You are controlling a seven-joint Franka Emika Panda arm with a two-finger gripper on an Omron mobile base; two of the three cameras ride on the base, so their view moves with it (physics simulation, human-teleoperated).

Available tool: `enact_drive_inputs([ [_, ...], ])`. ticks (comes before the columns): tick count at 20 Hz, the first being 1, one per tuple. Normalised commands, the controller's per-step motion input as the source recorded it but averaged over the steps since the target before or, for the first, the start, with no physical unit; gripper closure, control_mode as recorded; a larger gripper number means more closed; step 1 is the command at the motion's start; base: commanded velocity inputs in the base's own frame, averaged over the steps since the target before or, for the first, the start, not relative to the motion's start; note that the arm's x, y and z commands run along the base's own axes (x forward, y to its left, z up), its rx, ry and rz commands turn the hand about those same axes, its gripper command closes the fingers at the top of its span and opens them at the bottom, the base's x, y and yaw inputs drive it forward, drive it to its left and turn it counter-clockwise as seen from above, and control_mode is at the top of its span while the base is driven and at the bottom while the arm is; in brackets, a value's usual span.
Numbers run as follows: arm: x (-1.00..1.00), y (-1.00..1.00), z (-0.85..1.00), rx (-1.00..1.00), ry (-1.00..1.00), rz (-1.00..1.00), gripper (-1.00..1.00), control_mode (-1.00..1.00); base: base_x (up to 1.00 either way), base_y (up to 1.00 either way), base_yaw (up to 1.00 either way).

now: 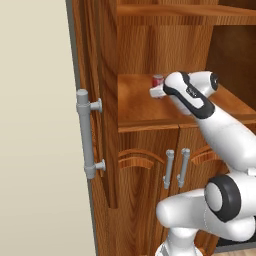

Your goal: Pick the juice, can, juice from the counter and place them in the open cabinet.

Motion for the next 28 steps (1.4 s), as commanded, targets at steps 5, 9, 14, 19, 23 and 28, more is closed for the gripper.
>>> enact_drive_inputs([
  [5, 0.47, 0.07, -0.12, 0.00, 0.00, 0.00, 1.00, -1.00, 0.00, 0.00, 0.00],
  [9, 0.50, 0.06, -0.17, 0.00, 0.00, 0.00, 1.00, -1.00, 0.00, 0.00, 0.00],
  [14, 0.45, 0.02, -0.23, 0.00, 0.00, 0.00, 1.00, -1.00, 0.00, 0.00, 0.00],
  [19, 0.33, 0.00, -0.29, 0.00, -0.01, 0.00, 1.00, -1.00, 0.00, 0.00, 0.00],
  [23, 0.34, 0.00, -0.25, 0.00, 0.00, 0.00, 1.00, -1.00, 0.00, 0.00, 0.00],
  [28, 0.30, 0.03, -0.22, 0.00, 0.00, 0.00, 1.00, -1.00, 0.00, 0.00, 0.00],
])
